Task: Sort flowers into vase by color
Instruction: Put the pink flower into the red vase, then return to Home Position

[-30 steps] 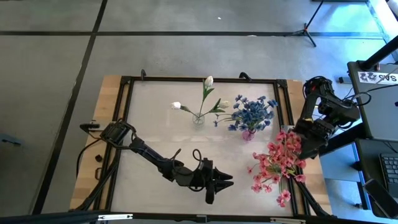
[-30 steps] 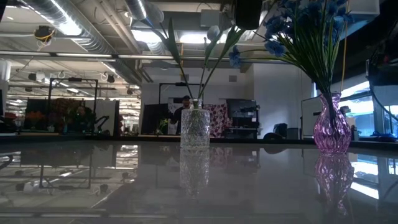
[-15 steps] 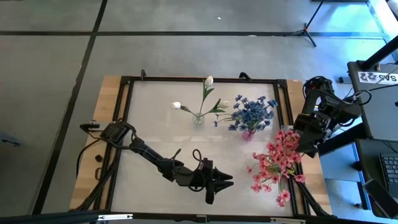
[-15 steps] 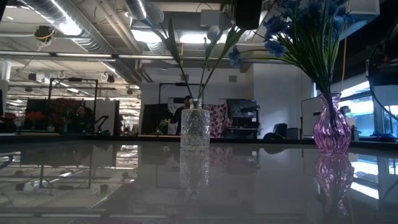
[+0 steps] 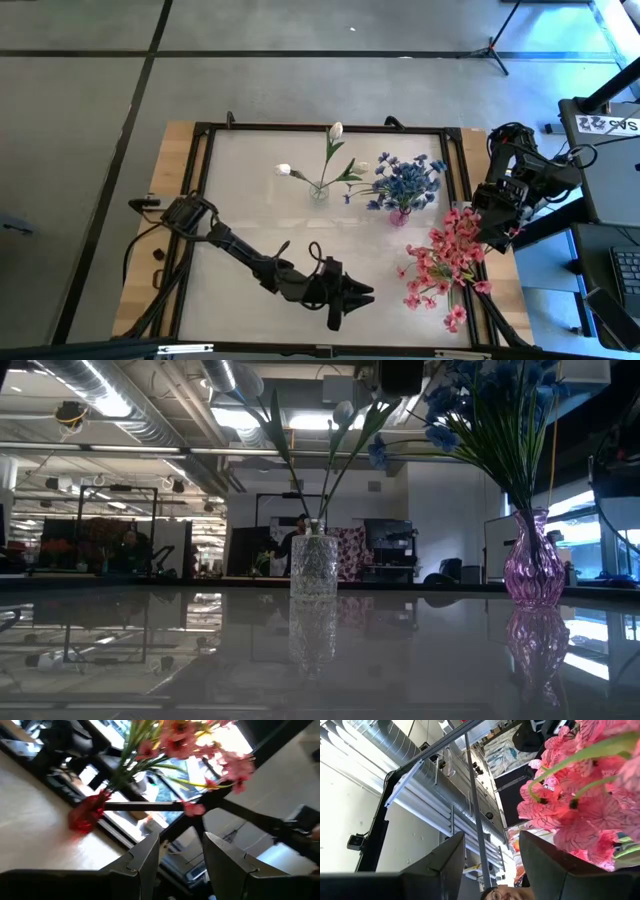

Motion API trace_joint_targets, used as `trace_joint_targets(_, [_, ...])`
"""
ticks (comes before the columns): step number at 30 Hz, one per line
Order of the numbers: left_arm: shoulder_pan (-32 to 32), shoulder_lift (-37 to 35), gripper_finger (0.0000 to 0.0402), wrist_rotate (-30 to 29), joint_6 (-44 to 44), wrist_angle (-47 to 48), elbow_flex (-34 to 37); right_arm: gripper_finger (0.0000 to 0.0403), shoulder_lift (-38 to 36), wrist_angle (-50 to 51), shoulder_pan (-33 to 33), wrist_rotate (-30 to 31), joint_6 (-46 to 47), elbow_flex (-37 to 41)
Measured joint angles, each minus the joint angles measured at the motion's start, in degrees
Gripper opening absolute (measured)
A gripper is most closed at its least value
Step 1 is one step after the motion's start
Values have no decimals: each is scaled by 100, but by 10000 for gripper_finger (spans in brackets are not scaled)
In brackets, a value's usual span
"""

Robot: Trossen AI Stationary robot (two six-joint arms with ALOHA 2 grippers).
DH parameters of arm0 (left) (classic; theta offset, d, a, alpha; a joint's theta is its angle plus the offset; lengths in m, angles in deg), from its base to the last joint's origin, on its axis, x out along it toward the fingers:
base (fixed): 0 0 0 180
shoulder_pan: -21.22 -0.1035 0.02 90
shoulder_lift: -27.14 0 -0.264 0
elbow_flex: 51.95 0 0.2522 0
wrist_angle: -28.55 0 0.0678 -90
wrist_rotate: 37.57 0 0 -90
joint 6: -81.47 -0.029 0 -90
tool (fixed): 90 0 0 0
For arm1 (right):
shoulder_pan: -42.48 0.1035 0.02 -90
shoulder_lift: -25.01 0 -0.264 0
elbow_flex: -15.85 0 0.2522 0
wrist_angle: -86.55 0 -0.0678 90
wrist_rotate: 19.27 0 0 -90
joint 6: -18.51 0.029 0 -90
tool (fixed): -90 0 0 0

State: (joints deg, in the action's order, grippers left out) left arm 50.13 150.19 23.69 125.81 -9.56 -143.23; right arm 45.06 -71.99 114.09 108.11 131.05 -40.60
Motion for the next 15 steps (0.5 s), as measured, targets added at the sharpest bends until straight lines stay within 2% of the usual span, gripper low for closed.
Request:
trace_joint_targets(4, [81, -4, 147, 197, -260, -409, 0, 188, 2, -40, 2, -2, -122, 1])
trace_joint_targets(11, [115, -11, 147, 779, -1006, -1514, 0, 188, 117, 10, 2, -141, -901, -336])
trace_joint_targets(15, [34, -11, 147, 1484, -1046, -1958, 0, 188, 196, 11, 0, -140, -1225, -504])
